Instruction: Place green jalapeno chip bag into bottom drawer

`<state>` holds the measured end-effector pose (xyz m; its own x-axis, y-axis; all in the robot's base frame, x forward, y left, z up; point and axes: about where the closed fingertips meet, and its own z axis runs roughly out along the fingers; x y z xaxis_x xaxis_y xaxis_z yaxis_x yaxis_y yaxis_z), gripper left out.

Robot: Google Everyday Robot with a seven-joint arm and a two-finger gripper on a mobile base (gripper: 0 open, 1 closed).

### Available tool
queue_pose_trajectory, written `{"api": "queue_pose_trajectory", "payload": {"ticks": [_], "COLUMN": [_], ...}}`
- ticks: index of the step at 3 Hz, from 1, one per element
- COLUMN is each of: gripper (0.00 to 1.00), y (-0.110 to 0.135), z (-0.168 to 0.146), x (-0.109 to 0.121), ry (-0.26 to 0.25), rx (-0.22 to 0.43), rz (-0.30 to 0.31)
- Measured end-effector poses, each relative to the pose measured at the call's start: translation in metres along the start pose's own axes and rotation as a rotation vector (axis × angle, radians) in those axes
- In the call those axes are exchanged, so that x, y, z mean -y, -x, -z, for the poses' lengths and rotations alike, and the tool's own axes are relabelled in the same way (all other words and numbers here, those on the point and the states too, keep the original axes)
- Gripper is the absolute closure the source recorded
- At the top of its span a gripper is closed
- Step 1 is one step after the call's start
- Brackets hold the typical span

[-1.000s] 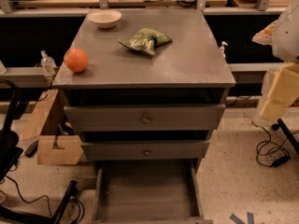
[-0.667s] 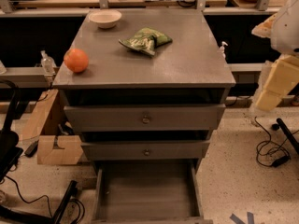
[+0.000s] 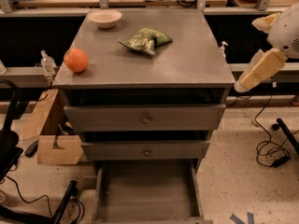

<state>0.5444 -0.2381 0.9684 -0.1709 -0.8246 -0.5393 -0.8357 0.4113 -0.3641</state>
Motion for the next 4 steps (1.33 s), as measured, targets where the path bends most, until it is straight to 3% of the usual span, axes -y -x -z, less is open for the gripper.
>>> {"api": "queue_pose_trajectory", "payload": {"ticks": [1, 2, 4], "gripper": [0.00, 0.00, 0.00], "y": [0.017, 0.027, 0.032], "z": [-0.028, -0.034, -0.043], "x": [0.047, 0.068, 0.072], "ry": [-0.085, -0.143, -0.135], "rx": [0.258, 0.327, 0.348], "rz": [-0.070, -0.102, -0.106]}}
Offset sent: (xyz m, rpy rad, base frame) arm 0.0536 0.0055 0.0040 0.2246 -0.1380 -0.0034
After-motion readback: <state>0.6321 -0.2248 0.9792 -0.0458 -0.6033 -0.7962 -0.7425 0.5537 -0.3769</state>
